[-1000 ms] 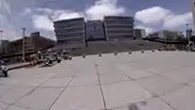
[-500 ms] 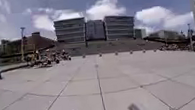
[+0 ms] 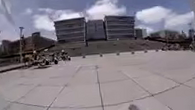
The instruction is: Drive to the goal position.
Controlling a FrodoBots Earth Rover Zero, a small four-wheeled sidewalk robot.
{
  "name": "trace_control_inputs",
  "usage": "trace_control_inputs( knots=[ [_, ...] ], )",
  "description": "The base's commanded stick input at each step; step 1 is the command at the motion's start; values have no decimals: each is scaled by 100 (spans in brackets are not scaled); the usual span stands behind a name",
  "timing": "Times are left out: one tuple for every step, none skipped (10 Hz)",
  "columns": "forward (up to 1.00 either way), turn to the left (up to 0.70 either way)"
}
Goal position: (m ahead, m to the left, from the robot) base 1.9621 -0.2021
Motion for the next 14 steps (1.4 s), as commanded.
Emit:
trace_control_inputs(
  knots=[
    [70, 0],
    [70, 0],
    [70, 0],
    [70, 0],
    [70, 0],
    [70, 0],
    [70, 0],
    [70, 0],
    [70, 0],
    [70, 0],
    [70, 0],
    [70, 0],
    [70, 0],
    [70, 0]
  ],
)
